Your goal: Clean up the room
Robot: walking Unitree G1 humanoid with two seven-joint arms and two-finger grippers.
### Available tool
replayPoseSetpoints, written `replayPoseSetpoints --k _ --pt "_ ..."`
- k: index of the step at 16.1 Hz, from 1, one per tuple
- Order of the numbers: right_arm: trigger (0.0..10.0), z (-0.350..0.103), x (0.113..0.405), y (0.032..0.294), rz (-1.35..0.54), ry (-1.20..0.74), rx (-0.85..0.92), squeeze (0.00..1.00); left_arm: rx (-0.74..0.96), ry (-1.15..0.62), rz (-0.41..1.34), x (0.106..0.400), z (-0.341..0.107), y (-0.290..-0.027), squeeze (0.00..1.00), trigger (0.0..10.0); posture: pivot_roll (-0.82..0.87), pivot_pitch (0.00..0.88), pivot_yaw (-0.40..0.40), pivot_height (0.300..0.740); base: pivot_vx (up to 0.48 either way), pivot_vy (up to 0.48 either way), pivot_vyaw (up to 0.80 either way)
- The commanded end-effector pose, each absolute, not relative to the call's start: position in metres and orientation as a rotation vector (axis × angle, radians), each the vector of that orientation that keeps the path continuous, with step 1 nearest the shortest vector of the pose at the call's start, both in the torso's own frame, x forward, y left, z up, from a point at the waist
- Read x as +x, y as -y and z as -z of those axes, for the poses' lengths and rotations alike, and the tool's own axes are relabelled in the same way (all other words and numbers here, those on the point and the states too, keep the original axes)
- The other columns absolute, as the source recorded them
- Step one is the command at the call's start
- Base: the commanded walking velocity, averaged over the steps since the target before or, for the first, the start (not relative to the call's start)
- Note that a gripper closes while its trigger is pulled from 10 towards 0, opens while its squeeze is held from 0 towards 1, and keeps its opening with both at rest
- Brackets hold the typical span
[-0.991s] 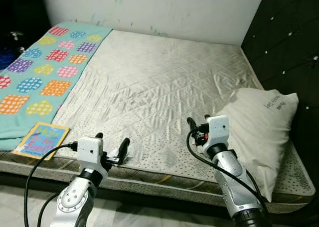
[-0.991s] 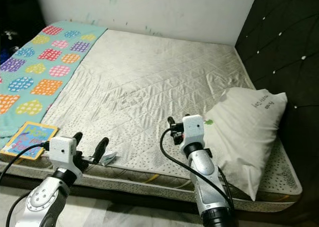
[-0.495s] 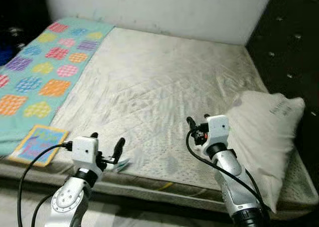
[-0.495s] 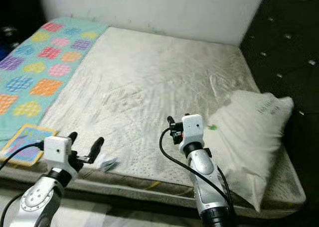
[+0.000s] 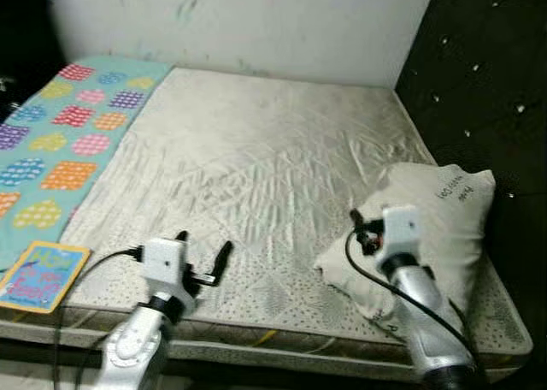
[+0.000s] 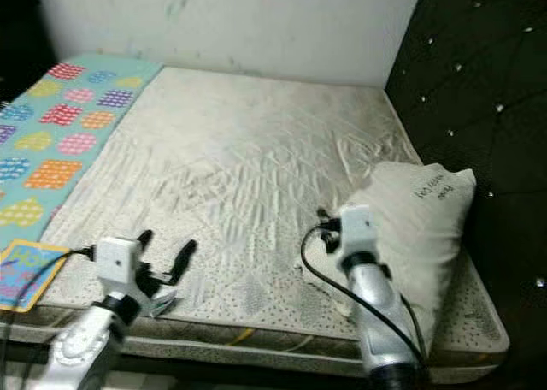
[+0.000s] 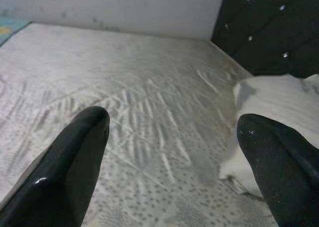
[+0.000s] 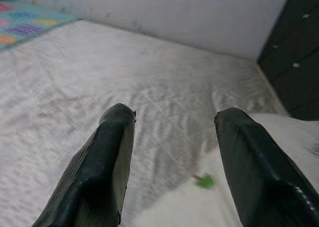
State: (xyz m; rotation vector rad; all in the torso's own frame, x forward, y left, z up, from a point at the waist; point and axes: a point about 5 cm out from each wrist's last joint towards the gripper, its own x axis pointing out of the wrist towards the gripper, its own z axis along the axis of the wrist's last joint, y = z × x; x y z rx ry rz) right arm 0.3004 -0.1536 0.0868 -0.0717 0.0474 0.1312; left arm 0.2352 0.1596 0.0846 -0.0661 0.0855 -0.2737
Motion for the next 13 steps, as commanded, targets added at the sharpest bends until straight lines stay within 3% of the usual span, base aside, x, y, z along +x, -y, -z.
replayPoseSetpoints --k 1,7,13 --pt "10.0 -0.0929 0.3030 0.1479 -0.152 -0.025 -0.080 0.00 -0.067 -0.086 0.265 0.2358 -0.0851 -0.1608 0.00 10.0 0.01 0.055 -0.109 0.740 0.240 0.000 0.00" --pt "10.0 -0.0923 0.3038 0.1467 -0.155 -0.032 -0.071 0.00 -0.078 -0.086 0.259 0.2368 -0.0849 -0.1612 0.00 10.0 0.02 0.053 -0.114 0.740 0.000 0.000 0.00" --pt "10.0 -0.0924 0.3040 0.1471 -0.157 -0.034 -0.072 0.00 -0.087 -0.086 0.267 0.2371 -0.0850 -0.1590 0.00 10.0 0.01 0.057 -0.114 0.740 0.000 0.442 0.00"
